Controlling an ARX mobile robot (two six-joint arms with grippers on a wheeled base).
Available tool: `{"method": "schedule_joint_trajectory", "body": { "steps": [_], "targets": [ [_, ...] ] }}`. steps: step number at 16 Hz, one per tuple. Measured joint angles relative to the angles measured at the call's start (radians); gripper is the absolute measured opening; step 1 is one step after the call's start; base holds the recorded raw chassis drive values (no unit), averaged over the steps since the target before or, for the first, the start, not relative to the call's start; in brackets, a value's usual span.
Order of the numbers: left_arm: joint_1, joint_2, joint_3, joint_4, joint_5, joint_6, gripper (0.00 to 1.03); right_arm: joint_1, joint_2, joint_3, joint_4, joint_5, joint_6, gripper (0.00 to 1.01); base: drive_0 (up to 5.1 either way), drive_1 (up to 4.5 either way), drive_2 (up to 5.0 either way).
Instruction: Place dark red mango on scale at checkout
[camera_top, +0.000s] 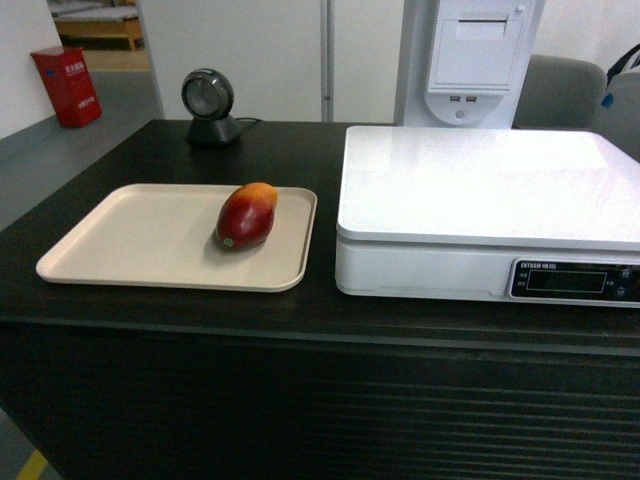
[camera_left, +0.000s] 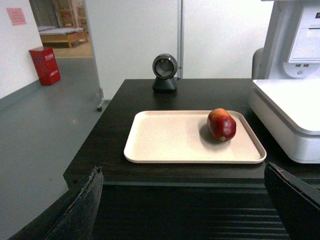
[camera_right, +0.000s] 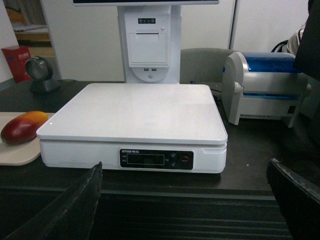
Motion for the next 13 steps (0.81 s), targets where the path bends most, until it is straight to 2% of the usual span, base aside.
{"method": "schedule_joint_trajectory", "body": {
  "steps": [12,13],
  "targets": [
    [-0.003,0.002,0.001,-0.008,-0.011,-0.003,0.98,0.0,0.0,0.0,0.0,0.0,0.0,0.98,0.0,0.0,0.0],
    [-0.087,0.058,0.035,-0.103,-0.192,-0.05,0.98,0.0,0.0,0.0,0.0,0.001,0.0,0.98,0.0,0.0,0.0]
  ]
}}
